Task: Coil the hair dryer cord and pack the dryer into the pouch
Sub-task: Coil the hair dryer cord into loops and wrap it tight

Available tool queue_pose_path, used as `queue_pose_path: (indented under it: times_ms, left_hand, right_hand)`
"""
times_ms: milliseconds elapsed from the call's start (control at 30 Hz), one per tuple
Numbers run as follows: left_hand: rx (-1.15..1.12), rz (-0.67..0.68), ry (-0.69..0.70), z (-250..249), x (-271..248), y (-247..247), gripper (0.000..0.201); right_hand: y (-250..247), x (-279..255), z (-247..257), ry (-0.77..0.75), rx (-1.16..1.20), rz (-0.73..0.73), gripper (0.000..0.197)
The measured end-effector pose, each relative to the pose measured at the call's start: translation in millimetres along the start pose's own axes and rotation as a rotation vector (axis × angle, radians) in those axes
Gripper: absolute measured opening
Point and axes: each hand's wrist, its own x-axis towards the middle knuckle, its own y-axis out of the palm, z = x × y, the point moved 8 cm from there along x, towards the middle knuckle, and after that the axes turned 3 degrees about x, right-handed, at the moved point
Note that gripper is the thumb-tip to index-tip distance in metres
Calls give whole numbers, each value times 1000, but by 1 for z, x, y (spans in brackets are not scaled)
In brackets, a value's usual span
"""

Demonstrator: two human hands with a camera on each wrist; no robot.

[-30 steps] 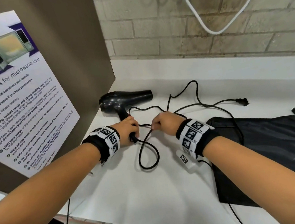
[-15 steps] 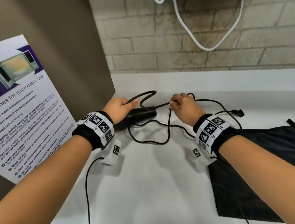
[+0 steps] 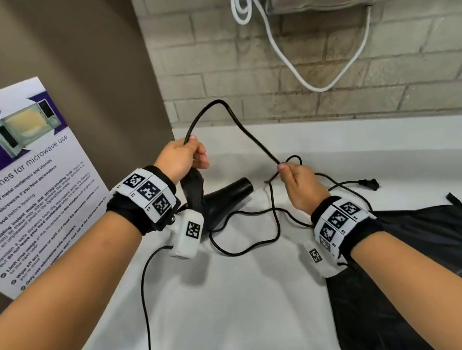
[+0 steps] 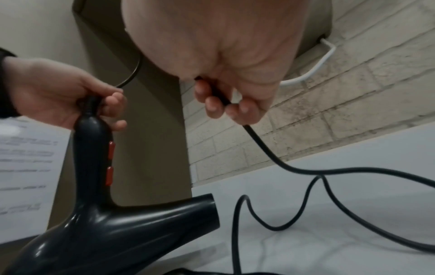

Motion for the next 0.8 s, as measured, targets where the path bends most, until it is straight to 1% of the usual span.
queue_pose_path:
  times_ms: [67, 100, 133, 167, 200, 233, 267, 300, 333, 400, 467, 533, 567, 700, 733, 800]
  left_hand:
    - [-63, -23, 5, -5, 2, 1, 36]
    - [-74, -19, 13, -9, 2, 3, 32]
    - [-79, -4, 23, -13, 1, 6, 28]
    - [-85, 19, 26, -15, 0, 10, 24]
    - [-100, 49, 22, -18, -1, 15, 21]
    - [-131, 84, 12, -20, -2, 20, 20]
    - [-176, 119, -2, -22, -3, 25, 21]
    - [-235, 151, -18, -24, -4, 28, 22]
    - [-300, 178, -30, -26, -5, 31, 23]
    - [-425, 216, -43, -30, -5, 34, 25]
    - [-499, 248, -50, -32, -5, 35, 27]
    - [-518, 278, -54, -33, -4, 37, 27]
    - [-510, 286, -53, -34, -4, 37, 28]
    - [-503, 280, -35, -37, 0, 34, 32]
    - [-515, 278, -32, -38, 0, 33, 32]
    - [-542, 274, -38, -37, 1, 32, 34]
  right_hand:
    - [-18, 0, -5, 83, -135, -91, 45]
    - [-27, 1, -6, 121, -255, -141, 47]
    - [-35, 1, -4, 129, -388, -191, 51]
    - [-41, 1, 2, 104, -472, -235, 54]
    - [-44, 3, 8, 62, -494, -267, 57]
    - [-47, 6, 11, 47, -440, -287, 56]
    - [-49, 9, 13, 50, -307, -295, 50]
    - [-48, 13, 14, 65, -175, -286, 40]
    - [-45, 16, 15, 69, -103, -270, 30]
    - [-35, 21, 22, 54, -115, -218, 24]
    - [-20, 24, 27, 64, -200, -138, 27]
    - [0, 24, 26, 100, -299, -9, 31]
    - [12, 22, 25, 112, -342, 64, 35]
    - [62, 1, 20, 76, -381, 328, 66]
    - [71, -5, 19, 70, -378, 386, 70]
    - [82, -16, 16, 63, -368, 476, 71]
